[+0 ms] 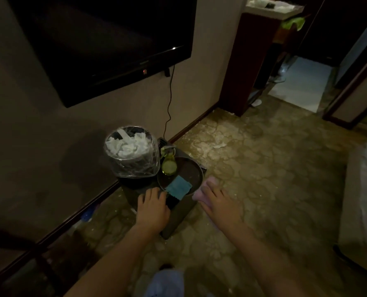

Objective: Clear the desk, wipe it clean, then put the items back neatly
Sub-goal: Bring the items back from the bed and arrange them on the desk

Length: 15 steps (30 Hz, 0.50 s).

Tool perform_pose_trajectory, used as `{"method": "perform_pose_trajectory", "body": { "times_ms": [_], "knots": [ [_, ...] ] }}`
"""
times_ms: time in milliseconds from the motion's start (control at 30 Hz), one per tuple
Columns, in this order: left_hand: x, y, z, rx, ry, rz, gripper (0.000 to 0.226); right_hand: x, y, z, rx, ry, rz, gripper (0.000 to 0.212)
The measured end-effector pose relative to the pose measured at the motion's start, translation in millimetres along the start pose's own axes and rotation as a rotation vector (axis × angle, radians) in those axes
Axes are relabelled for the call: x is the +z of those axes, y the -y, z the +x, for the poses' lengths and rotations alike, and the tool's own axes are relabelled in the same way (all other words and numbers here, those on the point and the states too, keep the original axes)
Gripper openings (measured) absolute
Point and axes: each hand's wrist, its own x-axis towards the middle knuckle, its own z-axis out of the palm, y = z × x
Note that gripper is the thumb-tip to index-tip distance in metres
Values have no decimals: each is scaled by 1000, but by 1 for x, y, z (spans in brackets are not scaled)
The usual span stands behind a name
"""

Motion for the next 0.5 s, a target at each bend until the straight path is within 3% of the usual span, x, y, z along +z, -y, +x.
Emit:
{"method": "perform_pose_trajectory", "body": {
  "times_ms": [333, 500],
  "knots": [
    [19, -9, 155, -75, 92, -70, 50, 85, -63, 124, -65, 177, 79, 39],
    [1, 0, 237, -117, 67, -66, 47, 121, -72, 206, -102, 161, 108, 41]
  ]
}}
